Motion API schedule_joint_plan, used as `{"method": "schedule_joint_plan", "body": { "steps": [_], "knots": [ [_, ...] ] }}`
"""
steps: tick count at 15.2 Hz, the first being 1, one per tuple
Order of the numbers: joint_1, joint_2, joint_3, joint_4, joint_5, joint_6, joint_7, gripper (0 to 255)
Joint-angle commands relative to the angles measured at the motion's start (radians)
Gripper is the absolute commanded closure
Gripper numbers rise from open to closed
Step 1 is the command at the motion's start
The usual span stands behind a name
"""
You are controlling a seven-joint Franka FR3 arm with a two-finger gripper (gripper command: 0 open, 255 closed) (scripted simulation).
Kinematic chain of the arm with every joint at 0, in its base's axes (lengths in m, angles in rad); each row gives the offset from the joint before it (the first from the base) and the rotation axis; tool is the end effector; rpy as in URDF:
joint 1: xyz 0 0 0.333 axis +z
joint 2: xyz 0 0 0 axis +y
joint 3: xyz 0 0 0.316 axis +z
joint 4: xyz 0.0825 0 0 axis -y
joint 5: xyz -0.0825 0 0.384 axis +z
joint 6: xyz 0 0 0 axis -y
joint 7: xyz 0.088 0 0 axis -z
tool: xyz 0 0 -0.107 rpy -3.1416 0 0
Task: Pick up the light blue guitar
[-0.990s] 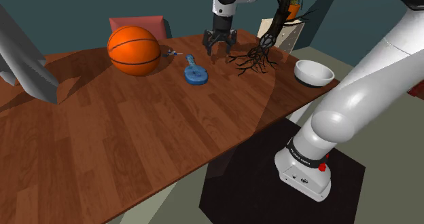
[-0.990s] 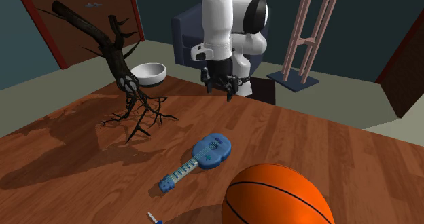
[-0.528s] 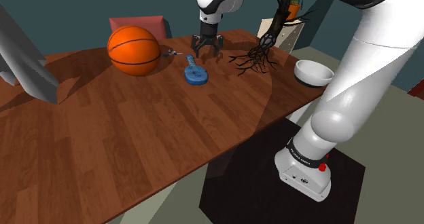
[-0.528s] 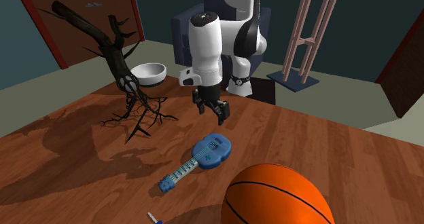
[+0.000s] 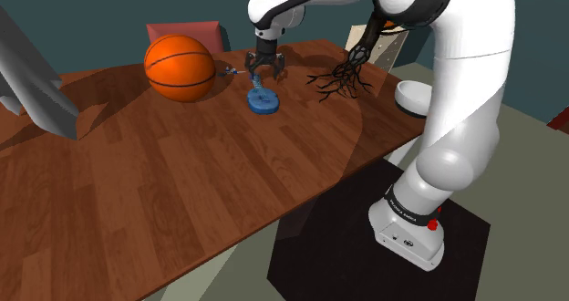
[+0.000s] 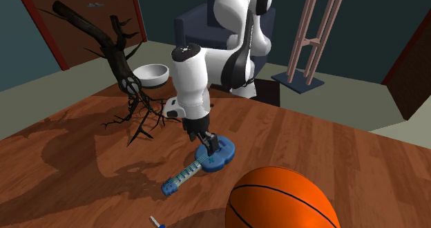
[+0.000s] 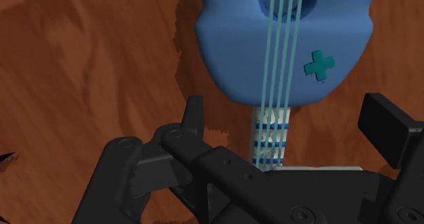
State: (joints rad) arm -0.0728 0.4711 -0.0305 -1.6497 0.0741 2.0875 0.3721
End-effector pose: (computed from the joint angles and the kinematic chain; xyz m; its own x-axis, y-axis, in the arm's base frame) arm 0.6689 -0.0634 0.3371 0.8721 -0.4868 -0.0494 -0.4886 -0.8719 -0.0337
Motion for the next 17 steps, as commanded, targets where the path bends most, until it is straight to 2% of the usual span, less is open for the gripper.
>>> {"method": "schedule_joint_plan", "body": {
  "steps": [1, 3, 12, 13, 17],
  "knots": [
    [-0.007, 0.082, -0.003, 0.093, 0.008, -0.007, 0.007, 0],
    [-0.014, 0.164, -0.004, 0.193, 0.014, -0.023, 0.017, 0],
    [-0.014, 0.213, -0.002, 0.169, 0.018, 0.051, 0.011, 0],
    [-0.014, 0.213, -0.002, 0.168, 0.018, 0.052, 0.012, 255],
    [-0.014, 0.212, -0.002, 0.168, 0.018, 0.051, 0.012, 255]
  ]
}}
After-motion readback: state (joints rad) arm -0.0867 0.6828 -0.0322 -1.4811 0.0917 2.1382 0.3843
